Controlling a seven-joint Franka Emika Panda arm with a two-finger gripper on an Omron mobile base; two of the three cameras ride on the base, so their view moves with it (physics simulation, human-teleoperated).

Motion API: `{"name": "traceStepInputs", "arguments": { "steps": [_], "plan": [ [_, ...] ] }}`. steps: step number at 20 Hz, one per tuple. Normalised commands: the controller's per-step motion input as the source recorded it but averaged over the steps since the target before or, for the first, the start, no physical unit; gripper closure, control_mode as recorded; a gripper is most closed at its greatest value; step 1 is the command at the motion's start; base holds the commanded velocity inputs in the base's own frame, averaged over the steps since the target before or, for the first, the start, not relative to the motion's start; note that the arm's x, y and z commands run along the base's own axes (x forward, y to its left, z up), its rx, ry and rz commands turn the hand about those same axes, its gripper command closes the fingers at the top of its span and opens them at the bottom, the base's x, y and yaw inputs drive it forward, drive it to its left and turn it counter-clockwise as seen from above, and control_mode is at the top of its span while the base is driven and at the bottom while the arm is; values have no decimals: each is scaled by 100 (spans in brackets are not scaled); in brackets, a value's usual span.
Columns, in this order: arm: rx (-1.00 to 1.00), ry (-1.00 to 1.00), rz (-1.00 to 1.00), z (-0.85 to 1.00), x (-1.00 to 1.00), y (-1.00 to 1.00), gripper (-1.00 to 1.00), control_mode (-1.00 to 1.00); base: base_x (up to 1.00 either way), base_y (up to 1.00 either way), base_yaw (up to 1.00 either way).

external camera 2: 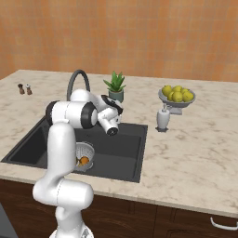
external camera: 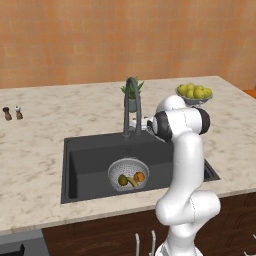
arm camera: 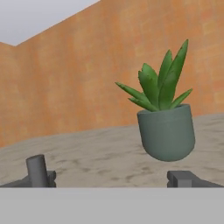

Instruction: Put the colander in the sink, put the mango, peach, banana in the colander, and turn on the sink faucet and pour water over the colander.

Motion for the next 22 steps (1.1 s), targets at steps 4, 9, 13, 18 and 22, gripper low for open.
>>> {"name": "traceStepInputs", "arguments": {
  "steps": [4,9,13,18,22],
  "plan": [
    [0,0,0,0,-2,-60,-100,-100,0,0,0],
    [0,0,0,0,-2,-65,-100,-100,0,0,0],
    [0,0,0,0,0,-70,-100,-100,0,0,0],
    [1,0,0,0,0,-75,-100,-100,0,0,0],
    [2,0,0,0,0,-83,-100,-100,0,0,0]
  ]
}}
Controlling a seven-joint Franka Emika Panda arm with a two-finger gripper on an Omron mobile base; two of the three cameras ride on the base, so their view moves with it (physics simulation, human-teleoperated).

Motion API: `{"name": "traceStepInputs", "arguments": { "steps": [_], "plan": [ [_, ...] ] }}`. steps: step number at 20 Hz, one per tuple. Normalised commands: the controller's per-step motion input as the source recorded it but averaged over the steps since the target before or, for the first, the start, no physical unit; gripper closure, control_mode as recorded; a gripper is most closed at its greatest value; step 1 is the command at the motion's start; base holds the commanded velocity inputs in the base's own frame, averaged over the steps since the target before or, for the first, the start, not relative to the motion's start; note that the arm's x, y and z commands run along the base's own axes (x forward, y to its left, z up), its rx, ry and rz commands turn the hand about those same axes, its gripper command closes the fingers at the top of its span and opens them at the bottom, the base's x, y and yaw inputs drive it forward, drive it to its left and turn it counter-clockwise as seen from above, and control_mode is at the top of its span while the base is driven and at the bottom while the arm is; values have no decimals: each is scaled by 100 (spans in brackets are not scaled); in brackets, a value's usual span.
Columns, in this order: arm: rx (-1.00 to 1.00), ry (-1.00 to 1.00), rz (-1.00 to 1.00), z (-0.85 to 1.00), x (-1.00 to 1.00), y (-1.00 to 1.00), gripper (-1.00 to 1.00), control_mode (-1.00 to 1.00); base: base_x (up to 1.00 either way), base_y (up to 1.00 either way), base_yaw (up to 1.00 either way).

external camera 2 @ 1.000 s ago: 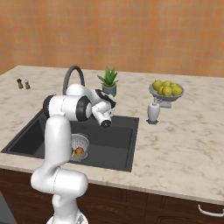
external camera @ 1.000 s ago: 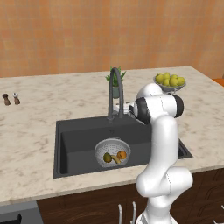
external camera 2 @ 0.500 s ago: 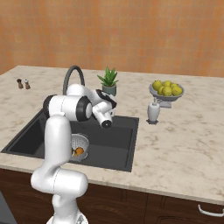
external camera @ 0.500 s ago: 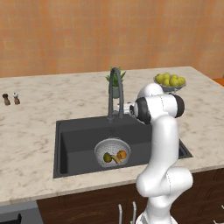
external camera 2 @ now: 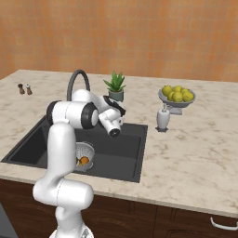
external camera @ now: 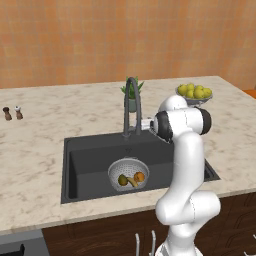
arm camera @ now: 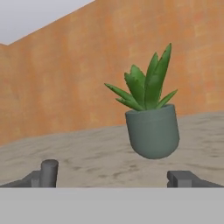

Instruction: Put the colander in the sink, put the mango, peach, banana in the colander, and turn on the sink faucet and pour water over the colander.

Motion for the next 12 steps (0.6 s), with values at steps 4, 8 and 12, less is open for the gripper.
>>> {"name": "traceStepInputs", "arguments": {
  "steps": [4,8,12],
  "plan": [
    [5,0,0,0,0,-93,-100,-100,0,0,0],
    [5,0,0,0,0,-93,-100,-100,0,0,0],
    [2,0,0,0,0,-79,-100,-100,0,0,0]
  ]
}}
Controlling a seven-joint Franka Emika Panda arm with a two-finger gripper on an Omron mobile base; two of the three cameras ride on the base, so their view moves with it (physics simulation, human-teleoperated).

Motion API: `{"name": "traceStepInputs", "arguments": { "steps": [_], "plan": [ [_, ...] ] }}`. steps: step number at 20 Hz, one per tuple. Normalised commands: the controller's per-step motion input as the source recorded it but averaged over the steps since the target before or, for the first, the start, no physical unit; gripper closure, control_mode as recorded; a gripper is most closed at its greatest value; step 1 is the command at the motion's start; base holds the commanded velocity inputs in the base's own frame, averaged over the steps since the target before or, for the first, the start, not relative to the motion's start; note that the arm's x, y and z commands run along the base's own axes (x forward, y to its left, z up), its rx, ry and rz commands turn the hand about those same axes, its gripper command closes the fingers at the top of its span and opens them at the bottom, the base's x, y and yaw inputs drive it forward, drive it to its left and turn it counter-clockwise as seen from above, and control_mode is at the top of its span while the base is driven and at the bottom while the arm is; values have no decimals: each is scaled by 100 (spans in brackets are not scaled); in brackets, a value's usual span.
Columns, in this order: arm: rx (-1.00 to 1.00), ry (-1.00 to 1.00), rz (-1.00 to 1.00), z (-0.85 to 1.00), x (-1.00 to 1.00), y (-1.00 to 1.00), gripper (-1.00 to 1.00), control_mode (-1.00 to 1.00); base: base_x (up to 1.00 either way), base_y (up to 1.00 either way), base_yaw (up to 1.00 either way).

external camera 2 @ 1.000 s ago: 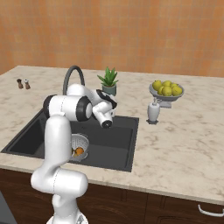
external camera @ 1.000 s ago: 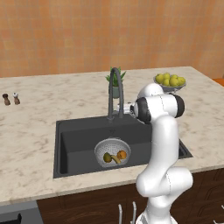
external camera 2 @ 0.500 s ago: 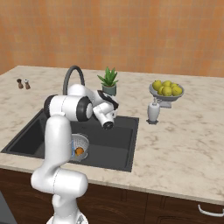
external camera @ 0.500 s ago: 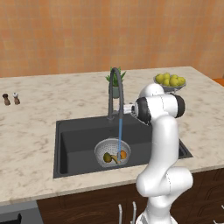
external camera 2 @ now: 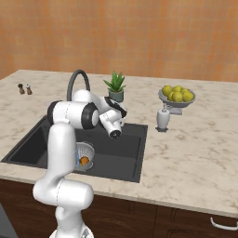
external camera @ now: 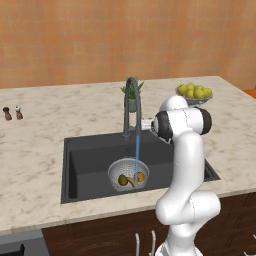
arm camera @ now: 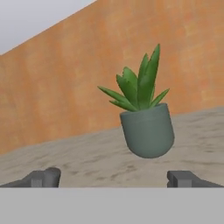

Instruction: Put the colander in the sink, put the mango, peach, banana in the colander, and turn on the sink faucet and pour water over the colander.

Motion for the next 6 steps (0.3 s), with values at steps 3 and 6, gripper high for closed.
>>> {"name": "traceStepInputs", "arguments": {
  "steps": [3,6],
  "plan": [
    [1,0,0,0,0,-58,-100,-100,0,0,0],
    [0,1,0,0,0,-23,-100,-100,0,0,0]
  ]
}}
